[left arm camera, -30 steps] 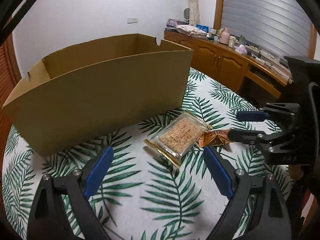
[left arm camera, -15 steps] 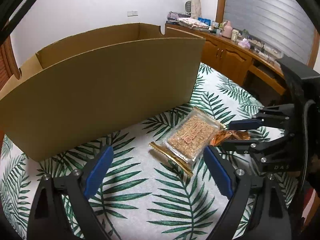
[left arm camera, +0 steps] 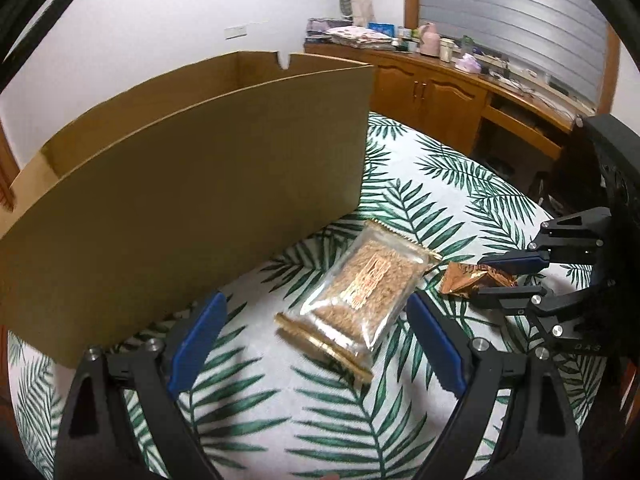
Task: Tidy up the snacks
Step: 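Close the left gripper on the pastry tray while the right gripper closes on the orange packet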
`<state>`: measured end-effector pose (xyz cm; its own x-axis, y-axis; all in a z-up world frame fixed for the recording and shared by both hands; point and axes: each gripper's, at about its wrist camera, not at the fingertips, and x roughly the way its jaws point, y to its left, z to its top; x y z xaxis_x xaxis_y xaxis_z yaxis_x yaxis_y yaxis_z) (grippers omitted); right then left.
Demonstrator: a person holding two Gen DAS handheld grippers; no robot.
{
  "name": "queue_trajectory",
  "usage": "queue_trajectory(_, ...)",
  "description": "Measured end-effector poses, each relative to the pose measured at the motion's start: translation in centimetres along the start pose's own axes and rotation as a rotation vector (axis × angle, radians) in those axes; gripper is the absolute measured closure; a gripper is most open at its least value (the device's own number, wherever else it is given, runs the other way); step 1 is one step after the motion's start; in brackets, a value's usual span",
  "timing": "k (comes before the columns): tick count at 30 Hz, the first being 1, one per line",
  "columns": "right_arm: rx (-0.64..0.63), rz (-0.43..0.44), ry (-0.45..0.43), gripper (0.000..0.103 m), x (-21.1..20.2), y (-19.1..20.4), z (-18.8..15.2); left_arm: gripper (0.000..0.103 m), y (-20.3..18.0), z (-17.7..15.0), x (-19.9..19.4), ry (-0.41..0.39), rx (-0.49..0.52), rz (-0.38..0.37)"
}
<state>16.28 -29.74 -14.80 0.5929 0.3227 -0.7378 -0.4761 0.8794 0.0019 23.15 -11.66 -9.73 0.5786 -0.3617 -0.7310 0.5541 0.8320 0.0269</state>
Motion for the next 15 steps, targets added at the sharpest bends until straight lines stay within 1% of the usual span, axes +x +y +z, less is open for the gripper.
queue_trajectory(7, 0.006, -0.002, -0.010, 0.081, 0.1, 0.0, 0.1, 0.011, -0.7, 1.1, 1.4, 0.047, 0.048, -0.071)
queue_trajectory(9, 0.014, 0.012, -0.011, 0.081, 0.1, -0.2, 0.1, 0.011, -0.9, 1.3, 1.9, 0.061, 0.068, -0.082)
queue_trajectory(11, 0.028, 0.032, -0.013, 0.081, 0.3, -0.6, 0.1, 0.011, -1.0, 1.4, 2.2, 0.067, 0.084, -0.077)
queue_trajectory(15, 0.062, 0.059, -0.021, 0.081, 0.3, -1.1, 0.0, 0.011, -1.2, 1.4, 3.2, 0.092, 0.093, -0.108)
